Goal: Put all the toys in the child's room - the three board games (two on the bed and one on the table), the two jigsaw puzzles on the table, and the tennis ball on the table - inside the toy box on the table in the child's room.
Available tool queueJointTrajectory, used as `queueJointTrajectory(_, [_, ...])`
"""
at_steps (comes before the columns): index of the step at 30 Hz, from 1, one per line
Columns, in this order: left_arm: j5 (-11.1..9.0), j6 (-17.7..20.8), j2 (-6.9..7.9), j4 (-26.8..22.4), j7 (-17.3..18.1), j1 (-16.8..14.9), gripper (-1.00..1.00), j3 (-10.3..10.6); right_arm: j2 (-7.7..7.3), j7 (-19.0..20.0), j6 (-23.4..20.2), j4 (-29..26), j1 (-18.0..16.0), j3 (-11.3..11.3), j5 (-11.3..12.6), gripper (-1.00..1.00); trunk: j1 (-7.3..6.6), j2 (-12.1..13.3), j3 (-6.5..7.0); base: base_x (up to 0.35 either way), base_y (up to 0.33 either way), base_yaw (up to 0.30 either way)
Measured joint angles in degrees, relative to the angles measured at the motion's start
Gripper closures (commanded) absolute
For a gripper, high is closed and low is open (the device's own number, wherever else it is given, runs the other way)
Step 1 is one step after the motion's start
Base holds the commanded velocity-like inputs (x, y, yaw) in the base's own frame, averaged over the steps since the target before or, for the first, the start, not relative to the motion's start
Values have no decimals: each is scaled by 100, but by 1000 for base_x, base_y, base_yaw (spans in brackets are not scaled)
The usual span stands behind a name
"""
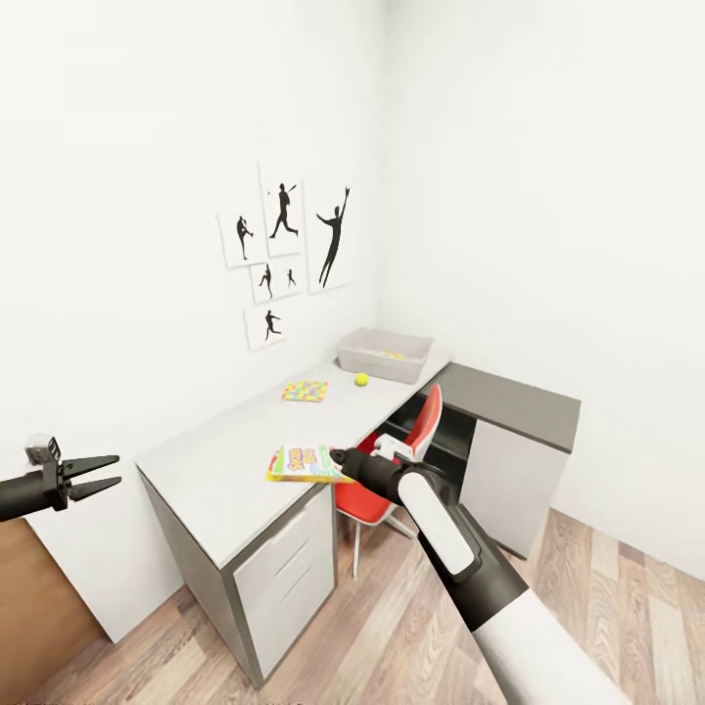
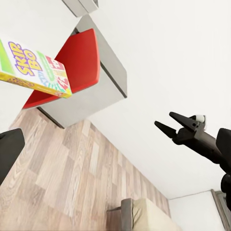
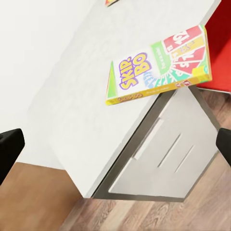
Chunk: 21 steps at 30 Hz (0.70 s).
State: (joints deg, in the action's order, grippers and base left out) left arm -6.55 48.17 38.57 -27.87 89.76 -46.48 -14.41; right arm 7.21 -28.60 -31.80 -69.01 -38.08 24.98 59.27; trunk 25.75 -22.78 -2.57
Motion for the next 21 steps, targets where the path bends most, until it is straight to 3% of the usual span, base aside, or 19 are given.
queueJointTrajectory(11, [-1,0,-7,0,-1,0,-100,0,0,6,0,6,0,1,4,-100,-1,-1,30,-59,-23,-67])
queueJointTrajectory(21, [-6,0,-23,1,-3,3,-100,1,0,12,-1,7,0,1,-3,-100,-1,-1,104,-4,-256,-166])
